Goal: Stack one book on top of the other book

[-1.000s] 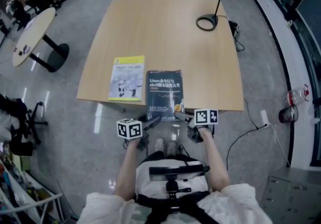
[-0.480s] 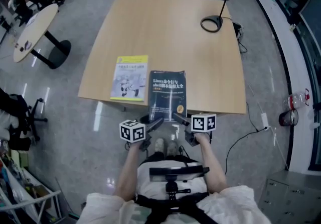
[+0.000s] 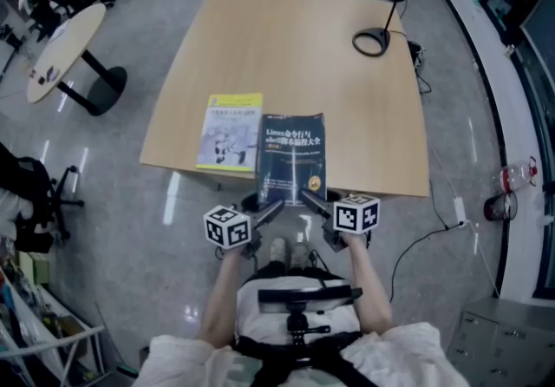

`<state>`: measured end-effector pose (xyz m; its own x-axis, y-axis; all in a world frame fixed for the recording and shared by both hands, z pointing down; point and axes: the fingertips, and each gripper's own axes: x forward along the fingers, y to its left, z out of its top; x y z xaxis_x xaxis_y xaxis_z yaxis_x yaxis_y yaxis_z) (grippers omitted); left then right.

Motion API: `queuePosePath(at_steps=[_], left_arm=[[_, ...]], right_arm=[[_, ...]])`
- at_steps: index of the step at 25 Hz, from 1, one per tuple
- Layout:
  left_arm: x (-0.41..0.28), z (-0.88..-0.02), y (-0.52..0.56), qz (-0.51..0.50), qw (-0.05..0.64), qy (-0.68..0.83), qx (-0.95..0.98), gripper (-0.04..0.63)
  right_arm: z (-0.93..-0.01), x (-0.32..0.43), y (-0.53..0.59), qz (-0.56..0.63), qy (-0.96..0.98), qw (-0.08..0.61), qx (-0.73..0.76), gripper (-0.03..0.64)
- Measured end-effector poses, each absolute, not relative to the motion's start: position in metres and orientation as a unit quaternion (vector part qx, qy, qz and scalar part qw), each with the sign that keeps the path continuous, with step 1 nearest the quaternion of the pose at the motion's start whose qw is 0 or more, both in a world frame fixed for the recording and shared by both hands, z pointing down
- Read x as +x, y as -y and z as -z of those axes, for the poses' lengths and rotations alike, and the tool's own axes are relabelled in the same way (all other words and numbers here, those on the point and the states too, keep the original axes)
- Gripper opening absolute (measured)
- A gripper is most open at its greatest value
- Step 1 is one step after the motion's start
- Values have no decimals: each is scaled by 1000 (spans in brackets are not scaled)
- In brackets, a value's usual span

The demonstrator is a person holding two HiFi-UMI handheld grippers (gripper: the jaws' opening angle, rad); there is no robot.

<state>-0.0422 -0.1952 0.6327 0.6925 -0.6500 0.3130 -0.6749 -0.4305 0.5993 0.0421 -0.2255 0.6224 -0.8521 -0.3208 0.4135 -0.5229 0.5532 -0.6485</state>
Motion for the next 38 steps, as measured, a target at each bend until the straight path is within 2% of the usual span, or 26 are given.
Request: queuePosePath(at_steps=[12,25,32,38], left_arm=[[-89,-588,227,16,306,410,859,267],[-230,-606,282,-9,332,383,862,267],[-275,-631,284,-17,372,359,856,267],[-281,-650,285,-54,406,347,844,267]], right_arm=[[-575,-7,259,-351,902,105,228,229],[-594,-145,310,-385,878,108,263,230],[-616,-189,310,-400,860,128,292,232],[-632,-196,311,-412,843,148,312,232]])
